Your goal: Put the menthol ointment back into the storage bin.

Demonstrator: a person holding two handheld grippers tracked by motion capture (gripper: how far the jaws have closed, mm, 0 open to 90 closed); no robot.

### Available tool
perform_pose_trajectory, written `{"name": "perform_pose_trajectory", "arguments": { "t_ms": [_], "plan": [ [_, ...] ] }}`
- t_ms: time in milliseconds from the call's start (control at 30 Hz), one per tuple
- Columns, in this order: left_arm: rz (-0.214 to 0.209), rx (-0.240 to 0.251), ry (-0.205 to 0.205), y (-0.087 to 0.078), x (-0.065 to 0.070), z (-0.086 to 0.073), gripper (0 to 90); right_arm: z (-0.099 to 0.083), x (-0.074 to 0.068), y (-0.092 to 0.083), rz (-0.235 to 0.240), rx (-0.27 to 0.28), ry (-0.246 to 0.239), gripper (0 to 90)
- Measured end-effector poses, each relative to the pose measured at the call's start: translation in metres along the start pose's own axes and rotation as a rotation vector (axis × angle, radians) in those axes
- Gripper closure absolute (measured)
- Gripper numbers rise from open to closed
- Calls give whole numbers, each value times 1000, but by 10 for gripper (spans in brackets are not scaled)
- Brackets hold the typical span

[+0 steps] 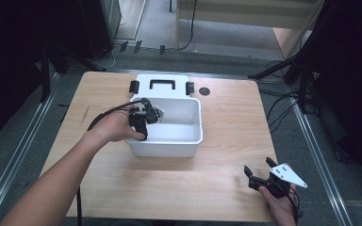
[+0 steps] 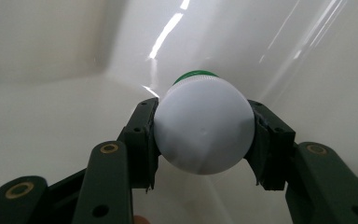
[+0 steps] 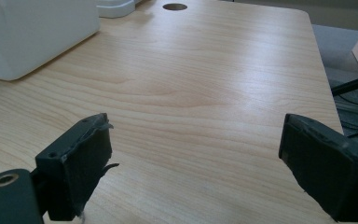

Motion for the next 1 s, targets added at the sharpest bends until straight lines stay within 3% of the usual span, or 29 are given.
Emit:
{"name": "perform_pose_trajectory", "arguments": {
  "t_ms": [167, 567, 900, 1000],
  "plan": [
    [-10, -32, 12, 5, 4, 1, 508, 0, 0, 0, 0, 1, 0, 95],
    [-3, -58, 5, 6, 5, 0, 486, 0, 0, 0, -1, 3, -1, 96],
    [3, -33, 5, 3, 1, 0, 445, 0, 0, 0, 0, 2, 1, 96],
    [6, -6, -20, -3, -1, -1, 403, 0, 0, 0, 1, 3, 2, 96]
  ]
}}
Point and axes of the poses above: each handheld gripper's, and its own axes: y roughly forward along the jaws, z roughly out of its top, x roughly to its right, the point moved 6 cm from there along y, roughly forward along the jaws, and after that the axes turned 3 degrees about z, right-handed, at the moved point
